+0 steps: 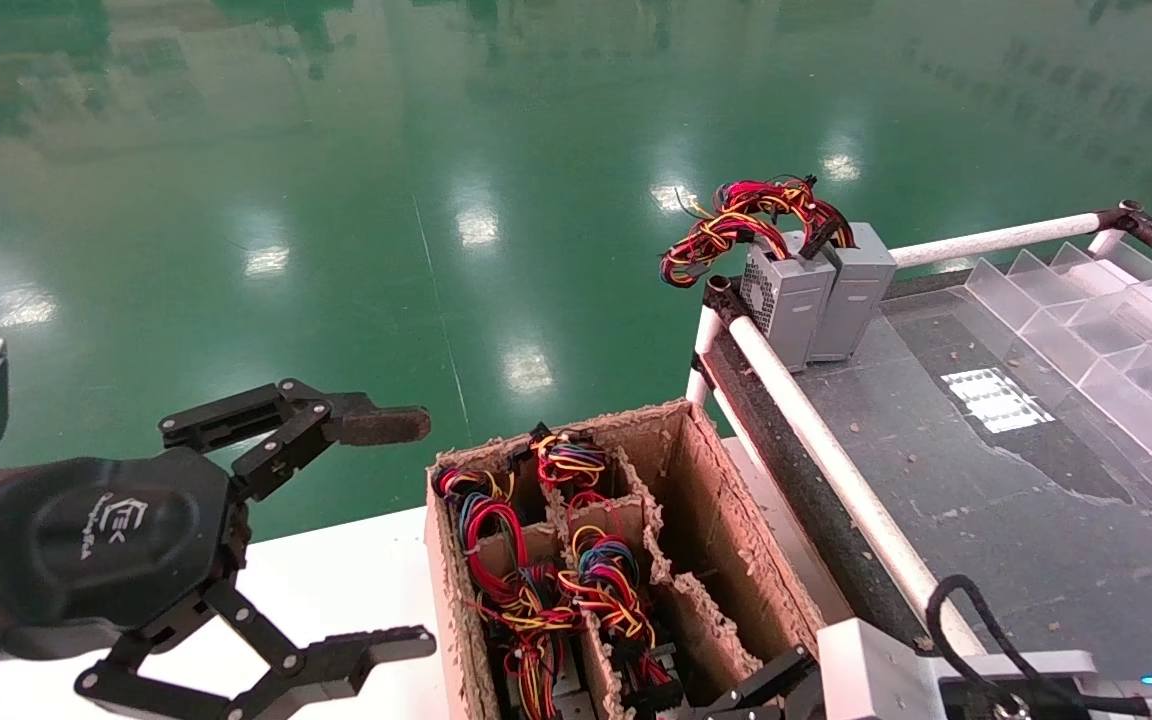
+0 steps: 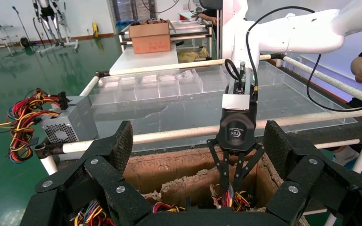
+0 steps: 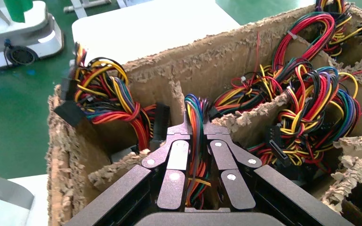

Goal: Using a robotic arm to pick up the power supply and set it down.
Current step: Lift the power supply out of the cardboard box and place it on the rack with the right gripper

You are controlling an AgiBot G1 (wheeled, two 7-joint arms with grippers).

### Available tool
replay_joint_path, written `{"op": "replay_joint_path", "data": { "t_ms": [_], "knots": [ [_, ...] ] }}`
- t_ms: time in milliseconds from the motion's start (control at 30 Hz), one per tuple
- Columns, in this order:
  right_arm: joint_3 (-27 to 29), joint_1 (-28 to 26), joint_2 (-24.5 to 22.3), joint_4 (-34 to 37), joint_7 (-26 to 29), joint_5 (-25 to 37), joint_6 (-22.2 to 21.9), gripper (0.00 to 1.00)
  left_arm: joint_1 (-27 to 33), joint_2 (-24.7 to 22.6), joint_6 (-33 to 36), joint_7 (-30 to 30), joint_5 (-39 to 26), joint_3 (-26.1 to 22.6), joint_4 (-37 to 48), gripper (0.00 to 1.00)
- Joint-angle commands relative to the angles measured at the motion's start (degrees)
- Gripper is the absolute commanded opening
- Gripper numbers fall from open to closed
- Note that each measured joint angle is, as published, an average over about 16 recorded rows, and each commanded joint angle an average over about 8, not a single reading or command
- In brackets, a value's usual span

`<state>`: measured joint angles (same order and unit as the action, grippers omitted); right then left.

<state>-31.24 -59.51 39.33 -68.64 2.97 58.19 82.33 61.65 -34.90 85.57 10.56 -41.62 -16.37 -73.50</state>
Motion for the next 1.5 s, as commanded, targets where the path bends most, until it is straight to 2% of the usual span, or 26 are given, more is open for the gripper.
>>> {"op": "replay_joint_path", "data": {
  "t_ms": [33, 467, 667, 867, 1100, 1500],
  "knots": [
    [0.2, 0.3, -0.1, 0.0, -0.1, -0.5, 0.1, 0.0, 0.0, 0.0, 0.0, 0.0, 0.0, 0.0, 0.0, 1.0],
    [7.3, -1.8, -6.6, -0.7, 1.1, -12.8, 3.3, 0.0, 0.0, 0.0, 0.0, 0.0, 0.0, -0.1, 0.0, 1.0],
    [11.0, -5.7, -9.9, 1.3, 0.4, -17.2, 5.4, 0.0, 0.0, 0.0, 0.0, 0.0, 0.1, -0.1, 0.0, 1.0],
    [13.3, -11.2, -12.4, 5.0, -0.7, -18.9, 7.2, 0.0, 0.0, 0.0, 0.0, -0.1, 0.1, -0.1, 0.0, 1.0],
    [13.7, -18.7, -14.6, 11.6, -4.0, -16.6, 7.7, 0.0, 0.0, 0.1, -0.1, -0.1, 0.1, -0.1, 0.0, 1.0],
    [10.0, -29.4, -14.5, 28.5, -15.9, -3.0, 5.9, 0.0, 0.0, 0.1, -0.1, -0.1, 0.1, -0.2, 0.0, 1.0]
  ]
}}
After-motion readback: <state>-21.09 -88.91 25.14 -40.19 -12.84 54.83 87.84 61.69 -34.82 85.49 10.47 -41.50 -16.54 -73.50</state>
